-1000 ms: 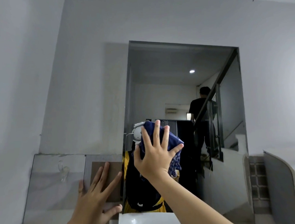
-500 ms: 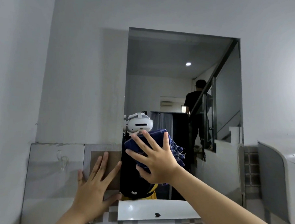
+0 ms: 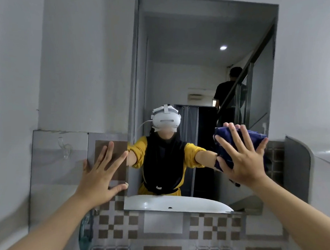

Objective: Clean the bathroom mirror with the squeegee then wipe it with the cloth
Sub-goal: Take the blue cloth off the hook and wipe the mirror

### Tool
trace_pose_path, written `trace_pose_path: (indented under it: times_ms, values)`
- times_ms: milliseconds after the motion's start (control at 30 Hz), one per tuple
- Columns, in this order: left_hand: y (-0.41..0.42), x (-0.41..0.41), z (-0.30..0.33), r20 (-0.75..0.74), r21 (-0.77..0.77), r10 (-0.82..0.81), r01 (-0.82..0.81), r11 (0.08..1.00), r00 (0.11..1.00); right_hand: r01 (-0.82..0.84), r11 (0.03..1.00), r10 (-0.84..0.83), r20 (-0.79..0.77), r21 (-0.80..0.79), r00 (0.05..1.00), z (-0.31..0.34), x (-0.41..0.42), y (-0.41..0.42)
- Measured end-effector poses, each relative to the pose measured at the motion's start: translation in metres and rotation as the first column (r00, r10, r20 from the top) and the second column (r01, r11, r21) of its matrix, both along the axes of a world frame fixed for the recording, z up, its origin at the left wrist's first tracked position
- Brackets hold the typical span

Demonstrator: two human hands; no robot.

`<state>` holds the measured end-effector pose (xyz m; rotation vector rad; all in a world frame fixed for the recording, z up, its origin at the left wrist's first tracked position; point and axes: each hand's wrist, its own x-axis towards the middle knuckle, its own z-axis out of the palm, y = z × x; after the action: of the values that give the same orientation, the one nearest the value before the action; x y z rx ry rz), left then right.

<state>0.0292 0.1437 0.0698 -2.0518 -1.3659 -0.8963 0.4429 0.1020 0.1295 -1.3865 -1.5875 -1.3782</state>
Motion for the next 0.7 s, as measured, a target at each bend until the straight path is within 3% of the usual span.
trace_pose_path:
  times_ms: [100,200,300,533,700]
  values:
    - [-0.004,0.003,0.0,0.009,-0.018,0.008,-0.008,1.0,1.0,-0.025,0.999,0.033,-0.293,0.031,0.955,-0.013,0.006,0.0]
    - [-0.008,0.006,-0.001,0.006,-0.029,0.036,-0.036,0.999,0.999,-0.061,0.994,0.098,-0.527,0.088,0.844,-0.025,-0.01,0.0]
    - [-0.011,0.009,-0.002,0.007,-0.02,0.051,-0.051,0.999,0.999,-0.069,0.993,0.113,-0.673,0.092,0.731,-0.037,-0.031,0.003]
    - [-0.017,0.015,-0.006,-0.029,0.014,0.11,-0.11,0.994,0.993,-0.108,0.992,0.129,-0.59,0.072,0.797,-0.053,-0.086,0.011]
    - [-0.022,0.01,-0.029,-0.093,0.051,0.104,-0.099,0.994,0.99,-0.159,0.985,0.174,-0.434,0.071,0.884,-0.049,-0.132,0.018]
